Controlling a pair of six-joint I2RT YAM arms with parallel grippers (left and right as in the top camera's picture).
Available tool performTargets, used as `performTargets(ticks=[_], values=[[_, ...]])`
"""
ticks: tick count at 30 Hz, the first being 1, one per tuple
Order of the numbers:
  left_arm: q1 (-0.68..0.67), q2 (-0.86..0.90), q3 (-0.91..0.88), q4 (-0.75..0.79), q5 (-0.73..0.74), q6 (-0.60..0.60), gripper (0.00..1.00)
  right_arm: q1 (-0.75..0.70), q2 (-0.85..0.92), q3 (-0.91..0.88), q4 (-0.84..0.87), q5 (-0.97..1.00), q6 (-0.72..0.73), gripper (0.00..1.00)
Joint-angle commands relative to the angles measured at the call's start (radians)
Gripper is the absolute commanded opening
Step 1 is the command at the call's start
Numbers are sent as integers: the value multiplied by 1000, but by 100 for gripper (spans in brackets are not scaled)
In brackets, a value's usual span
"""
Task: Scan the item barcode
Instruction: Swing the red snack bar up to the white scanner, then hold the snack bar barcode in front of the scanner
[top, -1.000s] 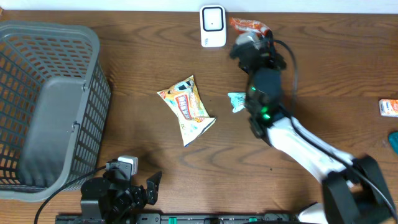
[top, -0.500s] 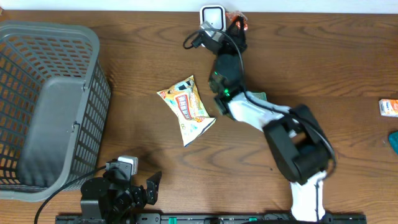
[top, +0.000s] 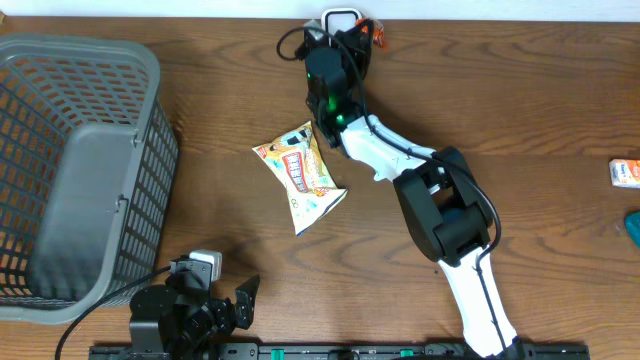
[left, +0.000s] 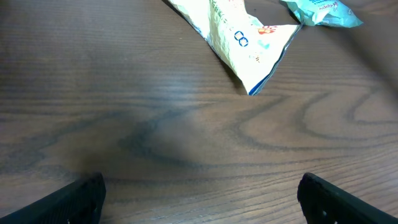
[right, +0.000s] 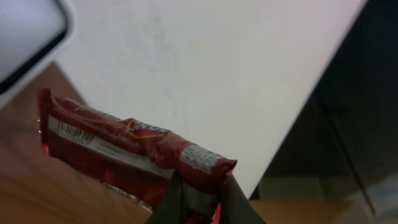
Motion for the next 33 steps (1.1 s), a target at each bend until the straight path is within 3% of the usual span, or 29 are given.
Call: performTargets(ticks=[1, 11, 19, 33], values=[[-4, -1, 0, -12, 9, -1, 99, 13, 0, 71, 0, 42, 76, 1], [-4, -1, 0, -12, 9, -1, 99, 15, 24, 85, 0, -37, 76, 1], [-4, -1, 0, -12, 9, -1, 99, 40, 189, 176, 75, -7, -34, 1], [-4, -1, 0, -12, 9, -1, 99, 142, 259, 195, -19, -47, 67, 1]])
